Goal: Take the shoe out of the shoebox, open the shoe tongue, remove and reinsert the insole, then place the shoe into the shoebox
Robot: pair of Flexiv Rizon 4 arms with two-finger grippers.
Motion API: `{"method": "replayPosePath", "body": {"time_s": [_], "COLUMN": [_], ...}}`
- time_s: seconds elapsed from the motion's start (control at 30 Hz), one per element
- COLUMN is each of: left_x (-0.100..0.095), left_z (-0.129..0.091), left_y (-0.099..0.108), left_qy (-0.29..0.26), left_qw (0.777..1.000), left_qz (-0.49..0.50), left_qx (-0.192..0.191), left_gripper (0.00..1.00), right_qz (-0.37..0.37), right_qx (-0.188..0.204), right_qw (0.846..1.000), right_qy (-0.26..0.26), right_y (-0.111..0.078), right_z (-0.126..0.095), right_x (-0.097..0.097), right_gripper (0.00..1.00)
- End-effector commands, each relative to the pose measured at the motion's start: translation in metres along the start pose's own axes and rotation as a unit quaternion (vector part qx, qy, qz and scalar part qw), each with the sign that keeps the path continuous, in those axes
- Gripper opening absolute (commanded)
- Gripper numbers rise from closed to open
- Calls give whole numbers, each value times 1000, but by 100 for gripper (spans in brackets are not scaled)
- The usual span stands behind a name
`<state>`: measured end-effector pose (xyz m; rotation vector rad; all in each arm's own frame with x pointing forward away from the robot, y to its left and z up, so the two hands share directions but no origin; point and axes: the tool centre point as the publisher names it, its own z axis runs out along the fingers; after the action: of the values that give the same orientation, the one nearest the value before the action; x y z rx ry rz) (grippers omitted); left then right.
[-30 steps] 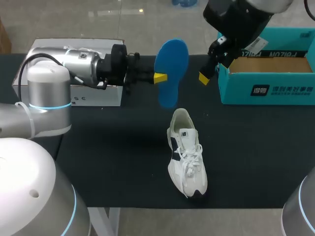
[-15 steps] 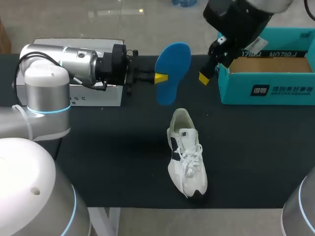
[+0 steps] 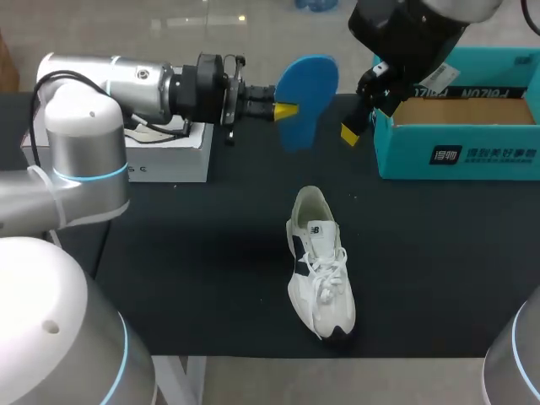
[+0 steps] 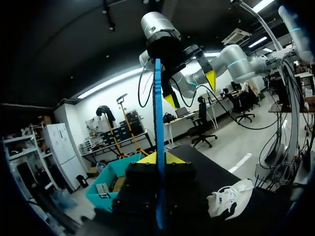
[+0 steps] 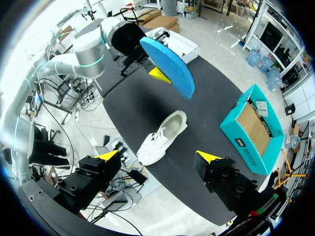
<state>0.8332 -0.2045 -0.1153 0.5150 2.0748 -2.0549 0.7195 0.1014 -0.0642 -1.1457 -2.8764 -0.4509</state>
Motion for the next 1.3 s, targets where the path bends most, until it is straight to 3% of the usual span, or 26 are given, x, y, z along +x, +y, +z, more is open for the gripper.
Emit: {"method": "replayPosePath", "body": {"time_s": [0.03,0.1,0.3,0.67,0.77,1.3], "left_x": [0,2,13,44,56,56], "left_z": [-15,-23,-35,-27,-21,-21], "left_y": [10,19,35,46,38,38], "left_qy": [84,78,76,116,101,101], "left_qw": [969,966,946,922,944,944], "left_qz": [229,246,314,368,306,306], "left_qx": [27,7,4,-43,-72,-72], "left_gripper": [0,0,0,0,0,0], "right_qz": [0,0,0,0,0,0], "right_qx": [1,1,1,1,1,1], "right_qw": [1000,1000,1000,1000,1000,1000], "right_qy": [0,0,0,0,0,0], "right_y": [1,1,1,1,1,1], "right_z": [1,1,1,1,1,1], "right_x": [0,0,0,0,0,0], "right_gripper": [100,100,100,100,100,100]}}
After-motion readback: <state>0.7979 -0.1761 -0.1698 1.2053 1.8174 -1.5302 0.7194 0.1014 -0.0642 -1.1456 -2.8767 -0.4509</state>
